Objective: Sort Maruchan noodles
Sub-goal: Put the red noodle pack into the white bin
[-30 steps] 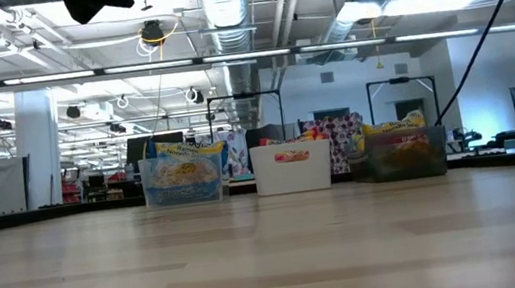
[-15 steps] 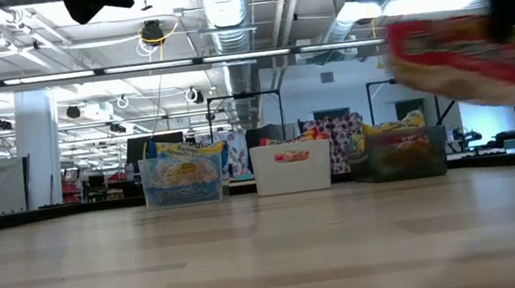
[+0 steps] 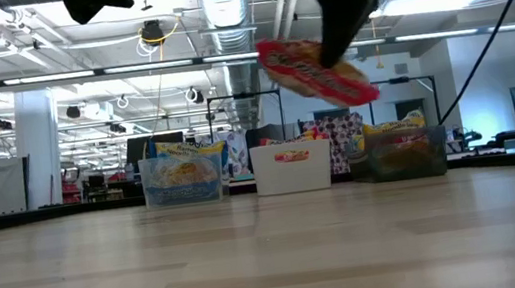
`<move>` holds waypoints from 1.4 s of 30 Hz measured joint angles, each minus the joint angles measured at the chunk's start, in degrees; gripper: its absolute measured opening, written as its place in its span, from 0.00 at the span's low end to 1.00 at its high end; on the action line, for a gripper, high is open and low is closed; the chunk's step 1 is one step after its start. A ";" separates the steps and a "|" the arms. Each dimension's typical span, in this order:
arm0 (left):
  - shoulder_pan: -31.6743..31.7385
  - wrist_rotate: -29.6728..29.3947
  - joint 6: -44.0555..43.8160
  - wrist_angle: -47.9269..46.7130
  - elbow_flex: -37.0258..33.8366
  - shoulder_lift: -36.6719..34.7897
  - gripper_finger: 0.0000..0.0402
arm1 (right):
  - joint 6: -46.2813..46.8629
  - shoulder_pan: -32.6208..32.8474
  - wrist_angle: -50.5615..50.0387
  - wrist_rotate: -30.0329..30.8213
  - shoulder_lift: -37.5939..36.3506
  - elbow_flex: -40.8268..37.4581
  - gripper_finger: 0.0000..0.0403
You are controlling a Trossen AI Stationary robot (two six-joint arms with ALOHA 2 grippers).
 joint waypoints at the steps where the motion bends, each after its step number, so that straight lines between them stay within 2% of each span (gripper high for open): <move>1: 0.00 0.00 -0.20 -0.02 0.00 0.00 0.36 | -2.10 -1.06 1.06 0.02 0.00 0.00 0.01; 7: 0.00 0.00 -1.78 -0.07 0.00 0.00 0.36 | -11.97 -6.73 6.55 0.09 0.00 0.02 0.01; 22: 0.00 -0.43 -2.62 -2.05 0.00 0.00 0.36 | -30.10 -16.90 15.01 1.67 -0.02 0.02 0.01; 31: 0.02 -0.50 -3.32 -2.09 0.00 0.00 0.36 | -36.20 -22.11 19.48 1.73 -0.02 0.04 0.01; 42: 0.01 -0.50 -3.30 -2.10 0.00 0.00 0.36 | -42.07 -26.40 19.50 3.19 0.07 0.07 0.01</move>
